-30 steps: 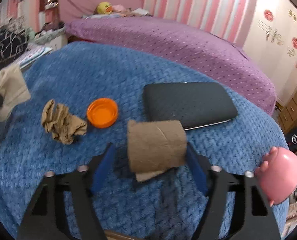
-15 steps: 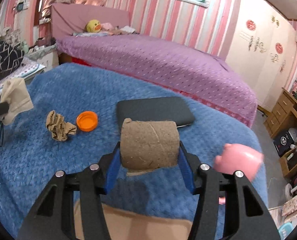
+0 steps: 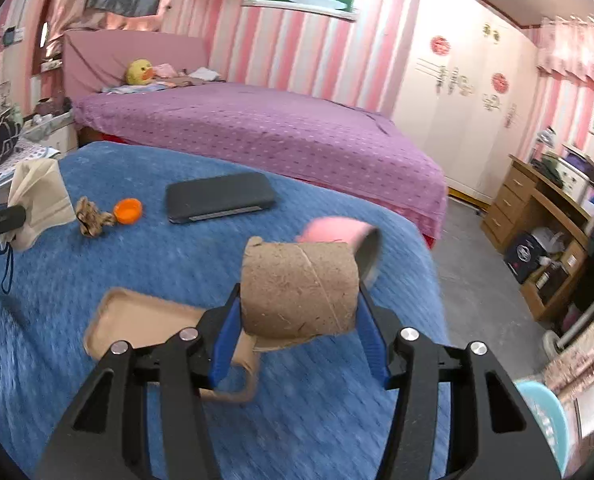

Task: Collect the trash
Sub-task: 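Carry the cloth and cardboard roll in both grippers over the blue basket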

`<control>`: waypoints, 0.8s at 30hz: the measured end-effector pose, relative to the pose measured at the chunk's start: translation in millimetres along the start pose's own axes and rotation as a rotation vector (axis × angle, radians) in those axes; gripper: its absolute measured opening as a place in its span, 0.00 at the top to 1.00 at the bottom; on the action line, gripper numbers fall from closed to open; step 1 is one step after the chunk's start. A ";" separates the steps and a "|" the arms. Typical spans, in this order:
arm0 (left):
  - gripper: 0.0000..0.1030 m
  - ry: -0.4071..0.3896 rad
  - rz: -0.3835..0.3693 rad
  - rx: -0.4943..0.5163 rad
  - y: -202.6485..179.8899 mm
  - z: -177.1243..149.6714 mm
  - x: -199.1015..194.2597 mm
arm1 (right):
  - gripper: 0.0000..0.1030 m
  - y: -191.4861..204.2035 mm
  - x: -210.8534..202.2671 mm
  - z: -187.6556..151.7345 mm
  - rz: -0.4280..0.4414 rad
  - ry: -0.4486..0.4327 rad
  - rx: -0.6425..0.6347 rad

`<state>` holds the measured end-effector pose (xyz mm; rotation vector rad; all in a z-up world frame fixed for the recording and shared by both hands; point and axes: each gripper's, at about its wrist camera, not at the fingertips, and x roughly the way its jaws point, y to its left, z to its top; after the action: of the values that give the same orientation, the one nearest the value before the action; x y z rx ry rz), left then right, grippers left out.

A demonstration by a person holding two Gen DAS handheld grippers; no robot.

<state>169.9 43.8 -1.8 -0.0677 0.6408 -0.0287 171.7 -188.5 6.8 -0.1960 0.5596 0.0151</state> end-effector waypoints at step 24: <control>0.81 0.026 -0.091 0.132 -113.0 -40.2 1.5 | 0.48 -121.5 -23.3 -78.4 -0.138 0.037 0.218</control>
<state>146.4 -71.1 -26.7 0.0308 0.6599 -0.1594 118.9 -321.6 -23.9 -0.0222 0.5797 -0.1829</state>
